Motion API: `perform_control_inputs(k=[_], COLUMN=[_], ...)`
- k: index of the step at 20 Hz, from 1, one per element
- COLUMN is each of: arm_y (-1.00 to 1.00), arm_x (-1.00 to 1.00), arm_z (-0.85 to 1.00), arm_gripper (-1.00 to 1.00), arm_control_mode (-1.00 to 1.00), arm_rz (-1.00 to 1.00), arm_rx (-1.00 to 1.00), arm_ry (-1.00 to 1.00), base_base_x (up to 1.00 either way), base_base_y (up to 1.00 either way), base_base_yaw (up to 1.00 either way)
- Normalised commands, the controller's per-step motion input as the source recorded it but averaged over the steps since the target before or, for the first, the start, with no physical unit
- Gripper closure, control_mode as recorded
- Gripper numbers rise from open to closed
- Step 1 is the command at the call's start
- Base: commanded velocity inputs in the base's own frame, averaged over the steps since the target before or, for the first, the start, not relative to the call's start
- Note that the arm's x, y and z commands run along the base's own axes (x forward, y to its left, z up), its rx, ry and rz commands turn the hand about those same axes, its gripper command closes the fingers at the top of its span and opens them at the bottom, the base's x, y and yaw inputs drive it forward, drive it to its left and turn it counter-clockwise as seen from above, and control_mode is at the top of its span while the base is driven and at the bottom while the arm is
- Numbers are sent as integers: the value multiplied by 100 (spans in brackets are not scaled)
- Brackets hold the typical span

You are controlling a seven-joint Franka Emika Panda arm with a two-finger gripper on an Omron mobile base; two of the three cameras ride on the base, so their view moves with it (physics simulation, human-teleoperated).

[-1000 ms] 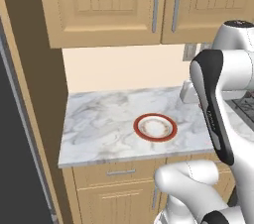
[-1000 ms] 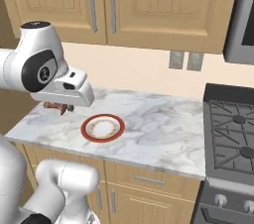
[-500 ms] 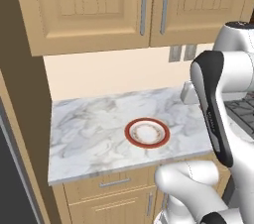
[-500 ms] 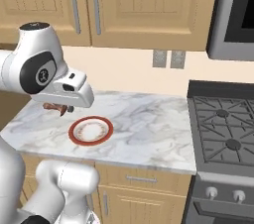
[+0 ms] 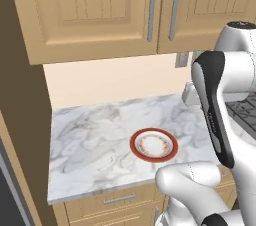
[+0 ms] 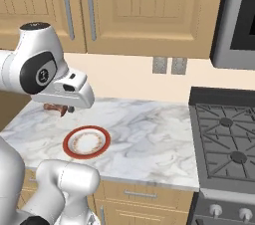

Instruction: Pick mushroom from the fridge and place it on the plate on the counter.

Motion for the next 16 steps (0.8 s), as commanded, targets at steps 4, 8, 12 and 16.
perform_control_inputs(k=[4,8,12,16], arm_y=[0,9,24,19], arm_x=[0,16,29,29], arm_z=[0,-29,-88,-98], arm_gripper=[100,100,100,100], arm_control_mode=[100,-100,-100,-100], arm_rz=[0,1,3,4], arm_rx=[0,0,0,0], arm_ry=[0,5,14,8], base_base_x=[42,17,0,0], base_base_y=[2,4,0,0], base_base_yaw=[0,0,0,0])
